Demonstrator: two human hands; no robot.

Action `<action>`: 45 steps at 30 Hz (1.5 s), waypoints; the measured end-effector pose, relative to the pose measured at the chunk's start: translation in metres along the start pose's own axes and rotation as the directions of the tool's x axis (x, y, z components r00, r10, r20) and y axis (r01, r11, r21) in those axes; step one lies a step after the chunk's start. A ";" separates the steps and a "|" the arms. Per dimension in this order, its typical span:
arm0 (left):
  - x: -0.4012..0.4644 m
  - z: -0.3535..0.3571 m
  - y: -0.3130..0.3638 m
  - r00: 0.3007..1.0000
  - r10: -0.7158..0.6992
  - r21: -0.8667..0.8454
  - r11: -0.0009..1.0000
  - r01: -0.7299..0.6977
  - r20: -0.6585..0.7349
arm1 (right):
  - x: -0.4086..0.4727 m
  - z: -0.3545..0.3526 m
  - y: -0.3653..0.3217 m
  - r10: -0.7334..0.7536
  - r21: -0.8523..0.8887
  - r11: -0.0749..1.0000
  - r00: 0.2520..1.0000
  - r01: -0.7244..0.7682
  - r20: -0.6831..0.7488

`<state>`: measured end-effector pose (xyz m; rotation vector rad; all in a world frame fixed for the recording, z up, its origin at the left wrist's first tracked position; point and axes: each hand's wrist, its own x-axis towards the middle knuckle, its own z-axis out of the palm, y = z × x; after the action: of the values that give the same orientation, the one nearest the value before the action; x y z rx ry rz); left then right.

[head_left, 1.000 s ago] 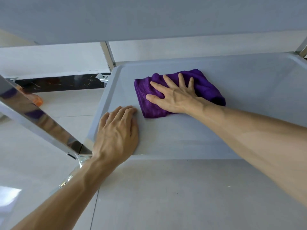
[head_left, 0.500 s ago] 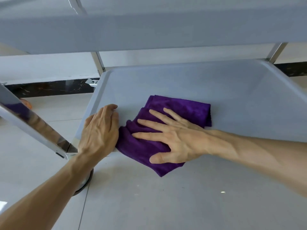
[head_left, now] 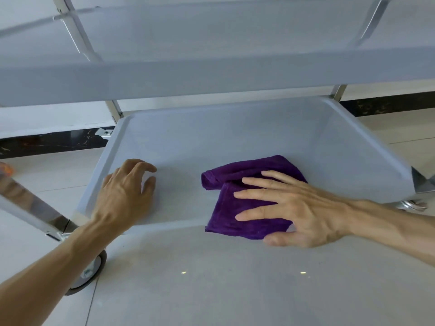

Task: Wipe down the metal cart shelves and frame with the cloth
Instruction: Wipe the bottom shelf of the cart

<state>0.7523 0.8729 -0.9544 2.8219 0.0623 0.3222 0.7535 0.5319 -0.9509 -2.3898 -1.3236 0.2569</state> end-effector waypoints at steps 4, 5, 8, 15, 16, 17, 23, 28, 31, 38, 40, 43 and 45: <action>-0.004 0.003 0.047 0.992 0.128 -0.103 0.986 -0.128 -0.009 | -0.016 -0.016 0.014 0.129 -0.134 0.971 0.910 -0.196 -0.394; -0.005 0.006 0.059 0.992 0.119 -0.133 0.985 -0.112 0.047 | -0.018 -0.020 0.017 0.252 -0.068 0.946 0.851 -0.317 -0.460; -0.003 0.011 0.082 0.969 0.038 -0.189 0.982 0.009 0.244 | -0.022 -0.031 0.028 0.665 0.096 0.717 0.637 -0.690 -0.390; 0.001 0.020 0.112 0.931 -0.001 -0.048 0.999 0.020 0.365 | -0.016 -0.039 0.036 0.863 0.324 0.499 0.495 -0.804 -0.101; 0.001 0.022 0.114 0.936 -0.007 -0.020 1.000 0.015 0.353 | -0.015 -0.039 0.036 0.860 0.331 0.502 0.501 -0.799 -0.097; 0.002 0.024 0.117 0.937 -0.021 -0.014 1.000 0.027 0.348 | -0.013 -0.039 0.036 0.856 0.342 0.509 0.506 -0.790 -0.106; 0.006 0.027 0.125 0.938 -0.113 -0.019 0.992 0.126 0.329 | -0.010 -0.046 0.031 0.817 0.648 0.515 0.550 -0.561 -0.174; 0.006 0.025 0.125 0.906 -0.109 -0.205 0.957 0.207 0.410 | -0.009 -0.058 0.026 0.780 0.713 0.533 0.591 -0.456 -0.205; 0.002 0.011 0.115 0.910 -0.107 -0.459 0.836 0.300 0.400 | -0.015 -0.071 0.026 0.719 0.708 0.579 0.662 -0.405 -0.209; 0.001 -0.030 0.106 0.990 0.012 -0.687 0.722 0.089 0.141 | -0.012 -0.098 0.016 0.611 0.364 0.774 0.761 -0.518 -0.216; 0.007 -0.039 0.106 0.991 0.052 -0.803 0.592 0.068 0.122 | -0.009 -0.107 0.013 0.591 0.296 0.804 0.746 -0.515 -0.307; 0.016 -0.051 0.100 0.987 0.116 -0.897 0.440 0.051 0.113 | -0.004 -0.122 0.013 0.568 0.349 0.817 0.743 -0.459 -0.353; 0.026 -0.055 0.098 0.991 0.100 -0.899 0.437 0.039 0.091 | 0.002 -0.130 0.014 0.588 0.515 0.763 0.750 -0.390 -0.303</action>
<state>0.7660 0.7970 -0.8679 1.7246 -0.1563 0.1019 0.8099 0.4940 -0.8397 -2.1855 -0.3373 0.1042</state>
